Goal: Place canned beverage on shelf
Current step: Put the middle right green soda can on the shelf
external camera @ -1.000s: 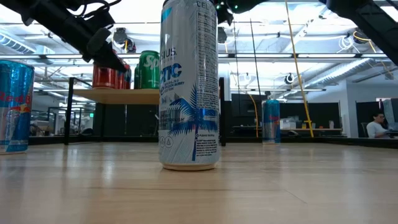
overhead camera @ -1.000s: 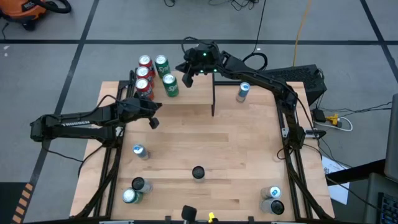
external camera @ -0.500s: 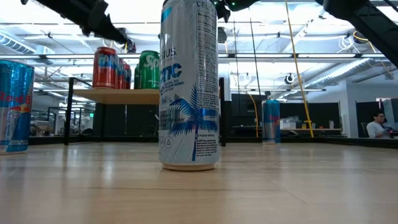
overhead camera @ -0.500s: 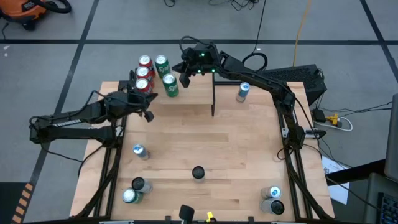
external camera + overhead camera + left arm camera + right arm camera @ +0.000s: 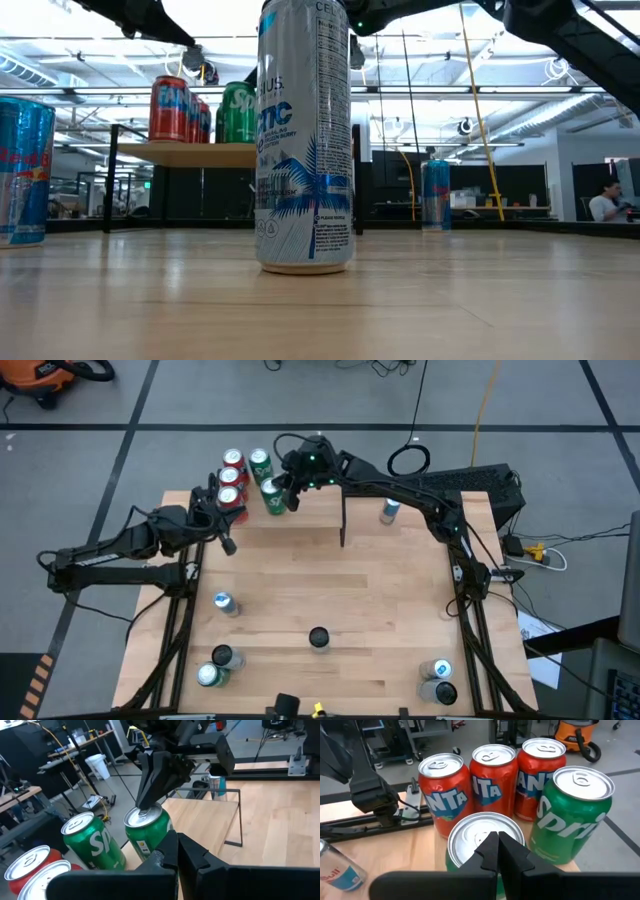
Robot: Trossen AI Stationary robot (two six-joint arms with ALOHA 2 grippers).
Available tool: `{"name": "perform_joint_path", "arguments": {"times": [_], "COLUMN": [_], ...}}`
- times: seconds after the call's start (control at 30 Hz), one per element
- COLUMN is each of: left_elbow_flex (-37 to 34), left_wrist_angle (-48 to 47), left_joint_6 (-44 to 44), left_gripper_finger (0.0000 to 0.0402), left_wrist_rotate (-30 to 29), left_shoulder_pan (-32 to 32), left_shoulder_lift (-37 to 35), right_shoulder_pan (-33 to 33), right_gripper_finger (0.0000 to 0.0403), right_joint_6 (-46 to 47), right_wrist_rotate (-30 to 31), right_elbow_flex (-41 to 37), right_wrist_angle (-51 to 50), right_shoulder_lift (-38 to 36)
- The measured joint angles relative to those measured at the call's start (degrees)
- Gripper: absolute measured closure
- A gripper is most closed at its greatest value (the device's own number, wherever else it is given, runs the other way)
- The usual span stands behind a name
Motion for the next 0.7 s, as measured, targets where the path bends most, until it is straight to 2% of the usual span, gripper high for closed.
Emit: {"name": "perform_joint_path", "arguments": {"times": [0.23,0.47,0.6,0.7], "left_elbow_flex": [0.00,0.31,4.02,7.81], "left_wrist_angle": [0.92,9.83,8.61,5.68], "left_joint_6": [0.02,6.73,8.51,9.06], "left_gripper_finger": [0.0400,0.0400,0.0401,0.0401], "left_wrist_rotate": [-0.16,-0.79,-0.62,1.02], "left_shoulder_pan": [0.13,2.15,4.36,6.15], "left_shoulder_lift": [1.32,5.92,10.79,15.17], "right_shoulder_pan": [0.08,1.28,2.08,2.38], "right_gripper_finger": [0.0403,0.0403,0.0403,0.0403], "right_joint_6": [0.81,0.49,0.02,-0.38], "right_wrist_rotate": [0.09,0.12,0.11,0.12], "right_elbow_flex": [-0.02,-0.17,-0.22,-0.20], "right_wrist_angle": [1.37,6.05,6.11,1.64], "right_shoulder_lift": [0.16,-0.29,-3.34,-6.92]}}
